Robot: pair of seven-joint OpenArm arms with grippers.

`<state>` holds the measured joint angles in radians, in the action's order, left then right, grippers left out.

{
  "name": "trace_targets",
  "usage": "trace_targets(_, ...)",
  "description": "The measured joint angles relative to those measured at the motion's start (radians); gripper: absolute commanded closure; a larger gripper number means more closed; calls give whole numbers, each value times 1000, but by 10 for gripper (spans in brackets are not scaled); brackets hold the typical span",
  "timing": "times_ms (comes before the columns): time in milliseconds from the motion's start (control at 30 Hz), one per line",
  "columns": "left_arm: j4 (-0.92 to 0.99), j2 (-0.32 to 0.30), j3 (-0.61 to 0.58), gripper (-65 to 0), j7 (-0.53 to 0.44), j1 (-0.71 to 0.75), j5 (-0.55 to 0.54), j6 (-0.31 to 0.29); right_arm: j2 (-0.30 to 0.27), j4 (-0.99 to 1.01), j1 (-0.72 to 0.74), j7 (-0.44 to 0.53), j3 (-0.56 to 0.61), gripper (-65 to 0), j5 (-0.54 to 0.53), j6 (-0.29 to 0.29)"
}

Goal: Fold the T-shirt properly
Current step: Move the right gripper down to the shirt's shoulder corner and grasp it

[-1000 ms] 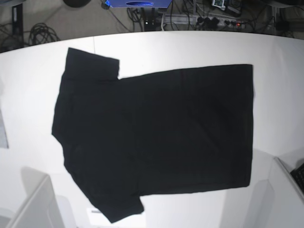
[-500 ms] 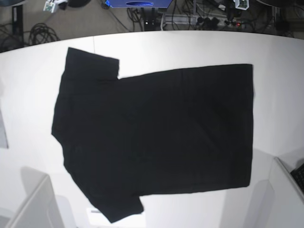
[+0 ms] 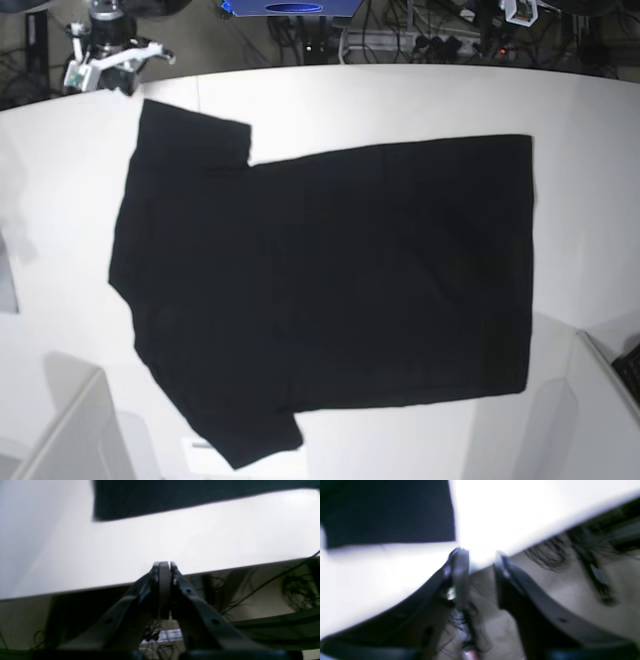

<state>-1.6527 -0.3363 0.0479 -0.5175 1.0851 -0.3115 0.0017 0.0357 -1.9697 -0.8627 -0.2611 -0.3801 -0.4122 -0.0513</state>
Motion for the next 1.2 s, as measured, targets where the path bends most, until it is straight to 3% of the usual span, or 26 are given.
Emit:
trace_targets(200,-51,5,17,0,-2,-2,-4,0,-93,3,105,-222,-13,-213,-241,10)
trace_targets(300,-54,69,85,0,0,-4,-4,2,-121,2,161,-302,-67,-213,-406,3)
trace_targets(400,-56,76,116,0,-2,-5,-4,7,-152,2,210,-422,-136,-213,-513,7)
trace_targets(567,-57,75,142,-3,-2,-7,-8,7,-153,17,344,-644,-233,-213,-591,7)
trace_targets(667,-58,75,140,-91,-1,-14,-10,6,-146,58,418,-743,-284,-213,-602,7)
trace_targets(833,-60,78,138,-99,3,-28,-151,2,-136,128,465,-831,-318,-221,-609,7)
trace_targets(900,-60,77,146,-99,6,-27,-196,6,-136,160,489,-852,-319,-278,-610,7)
trace_targets(967,-59,73,147,-99,5,-27,-191,6,-140,186,513,-888,-321,-317,-610,7)
trace_targets(1200,-59,74,147,-100,5,-29,-195,6,-140,209,525,-910,-321,-320,-609,6)
